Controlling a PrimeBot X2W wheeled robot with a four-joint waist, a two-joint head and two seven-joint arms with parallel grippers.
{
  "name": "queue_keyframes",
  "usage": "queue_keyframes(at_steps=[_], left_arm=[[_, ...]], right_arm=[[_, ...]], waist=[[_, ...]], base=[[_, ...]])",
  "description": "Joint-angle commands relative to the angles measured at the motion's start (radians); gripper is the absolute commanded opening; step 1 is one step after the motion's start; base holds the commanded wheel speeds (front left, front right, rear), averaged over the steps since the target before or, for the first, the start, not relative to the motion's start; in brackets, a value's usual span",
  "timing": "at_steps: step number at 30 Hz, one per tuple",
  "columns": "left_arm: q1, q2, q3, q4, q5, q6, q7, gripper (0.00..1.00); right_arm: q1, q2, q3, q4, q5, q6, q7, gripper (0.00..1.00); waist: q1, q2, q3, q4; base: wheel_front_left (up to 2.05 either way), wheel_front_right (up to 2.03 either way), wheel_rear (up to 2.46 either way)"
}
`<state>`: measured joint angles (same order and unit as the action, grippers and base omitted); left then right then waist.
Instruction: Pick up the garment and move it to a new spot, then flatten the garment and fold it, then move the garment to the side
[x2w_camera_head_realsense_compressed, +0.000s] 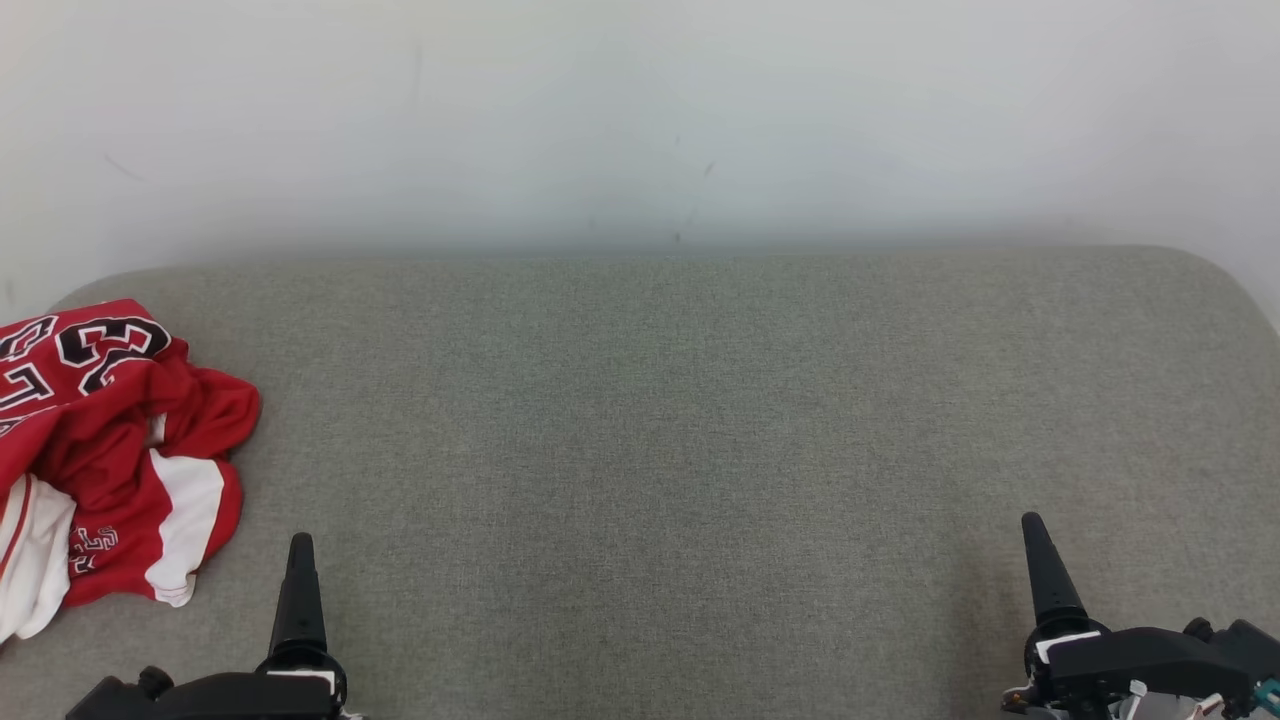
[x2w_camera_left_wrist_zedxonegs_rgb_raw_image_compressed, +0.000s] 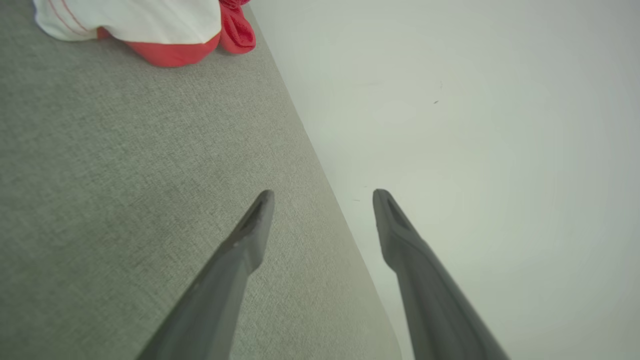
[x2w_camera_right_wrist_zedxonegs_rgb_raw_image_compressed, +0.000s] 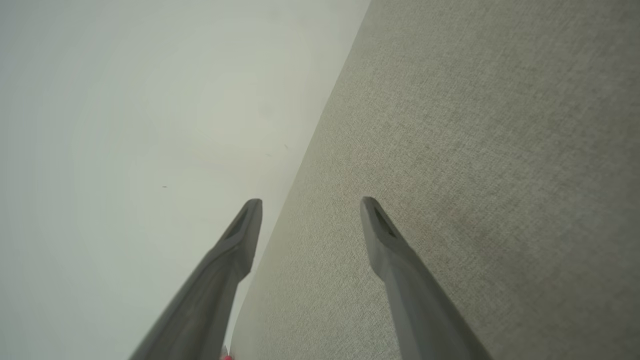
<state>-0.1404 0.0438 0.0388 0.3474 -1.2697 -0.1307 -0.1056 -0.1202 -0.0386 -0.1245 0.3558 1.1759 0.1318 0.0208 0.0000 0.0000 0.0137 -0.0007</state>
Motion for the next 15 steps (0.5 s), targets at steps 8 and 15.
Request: queue_keyframes(at_steps=[8,15], left_arm=[[0.017,0.004,0.021,-0.046,0.17,0.002,-0.024,1.0],[0.045,0.005,0.009,-0.085,0.339,0.034,-0.042,1.0]], right_arm=[[0.001,-0.009,0.033,-0.027,-0.148,-0.001,-0.038,1.0],[0.015,-0.01,0.059,-0.045,-0.31,-0.001,-0.072,1.0]], waist=[[0.0,0.0,0.0,-0.001],[0.0,0.0,-0.001,-0.002]], base=[[0.0,0.0,0.0],[0.0,0.0,0.0]])
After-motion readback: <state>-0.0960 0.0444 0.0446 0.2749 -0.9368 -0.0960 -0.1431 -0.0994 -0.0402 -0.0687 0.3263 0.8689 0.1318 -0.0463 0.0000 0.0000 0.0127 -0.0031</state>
